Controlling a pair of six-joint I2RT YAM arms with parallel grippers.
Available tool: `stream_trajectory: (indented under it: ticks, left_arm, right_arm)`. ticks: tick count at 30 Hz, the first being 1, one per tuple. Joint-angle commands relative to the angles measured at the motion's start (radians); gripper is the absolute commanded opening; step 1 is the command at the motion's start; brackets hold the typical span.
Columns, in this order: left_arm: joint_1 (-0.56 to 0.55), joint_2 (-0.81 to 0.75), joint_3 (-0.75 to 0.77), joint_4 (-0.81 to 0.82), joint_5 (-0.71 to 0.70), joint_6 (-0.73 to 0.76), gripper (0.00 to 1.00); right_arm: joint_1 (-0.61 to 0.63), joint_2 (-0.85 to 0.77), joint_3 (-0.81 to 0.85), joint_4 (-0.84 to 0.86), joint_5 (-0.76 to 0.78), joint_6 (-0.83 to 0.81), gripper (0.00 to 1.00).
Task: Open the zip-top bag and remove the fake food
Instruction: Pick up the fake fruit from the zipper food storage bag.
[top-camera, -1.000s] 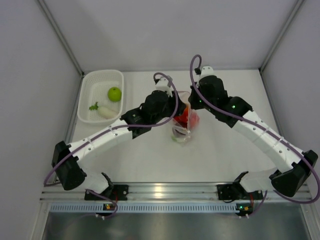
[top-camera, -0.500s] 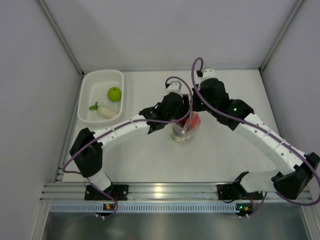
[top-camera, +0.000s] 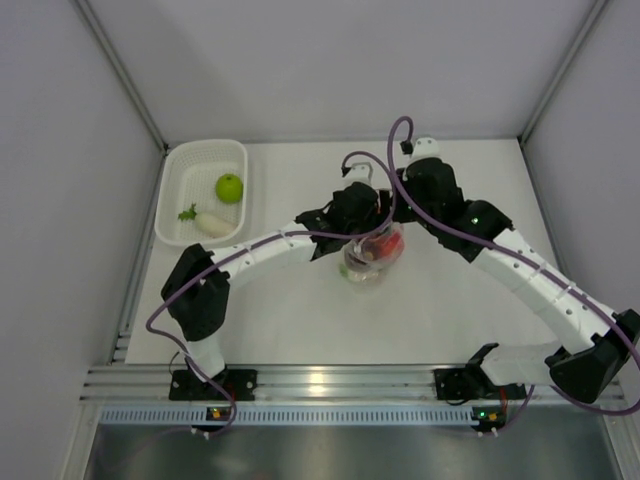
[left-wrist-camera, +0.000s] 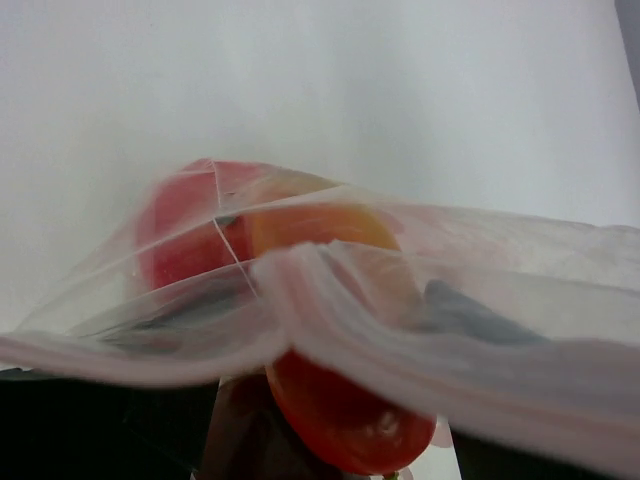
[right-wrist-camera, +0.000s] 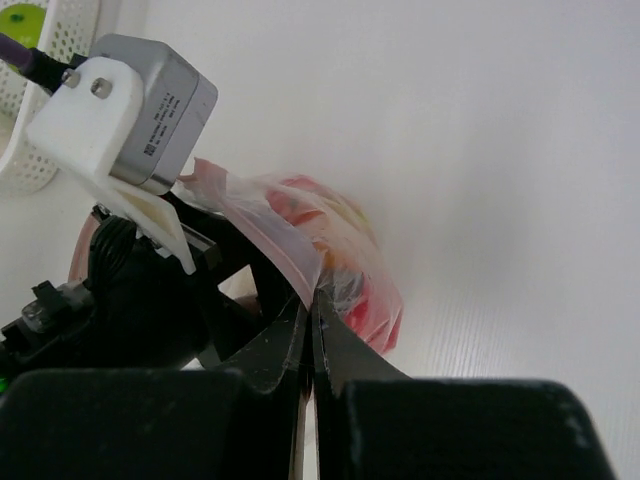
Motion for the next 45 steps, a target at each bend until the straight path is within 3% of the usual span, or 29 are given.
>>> stream_trajectory:
  ticks: [1, 3, 7, 8, 10, 15, 31, 40, 45]
  left_arm:
    - [-0.006, 0.043, 0.036, 0.000, 0.046, 0.004, 0.83]
    - [-0.006, 0.065, 0.043, -0.002, 0.060, 0.009, 0.84]
    - [-0.006, 0.067, 0.046, 0.000, 0.071, 0.003, 0.66]
    - [-0.006, 0.064, 0.046, 0.000, 0.071, 0.001, 0.55]
    - [-0.006, 0.040, 0.045, 0.000, 0.074, 0.006, 0.45]
    - [-0.007, -0.040, 0.027, 0.000, 0.076, 0.014, 0.36]
    - [-0.020, -0.298, -0.030, -0.002, 0.119, 0.035, 0.35]
    - [-0.020, -0.266, 0.007, -0.035, 0.198, 0.069, 0.35]
    - [-0.020, -0.249, 0.014, -0.068, 0.256, 0.087, 0.35]
  right_arm:
    - [0.010, -0.040, -0.004, 0.062, -0.059, 0.010, 0.00]
    - [0.010, -0.038, -0.005, 0.062, -0.061, 0.008, 0.00]
    - [0.008, -0.038, -0.015, 0.067, -0.056, 0.005, 0.00]
    - [0.008, -0.037, -0.015, 0.067, -0.053, 0.004, 0.00]
    - [0.008, -0.034, -0.015, 0.066, -0.050, 0.002, 0.00]
    - [0.007, -0.022, -0.015, 0.067, -0.035, -0.004, 0.00]
    - [0.005, 0.047, 0.059, 0.064, -0.015, -0.027, 0.00]
    - [0.004, 0.044, 0.110, 0.075, -0.006, -0.055, 0.00]
    - [0.000, 0.098, 0.211, -0.020, 0.028, -0.114, 0.00]
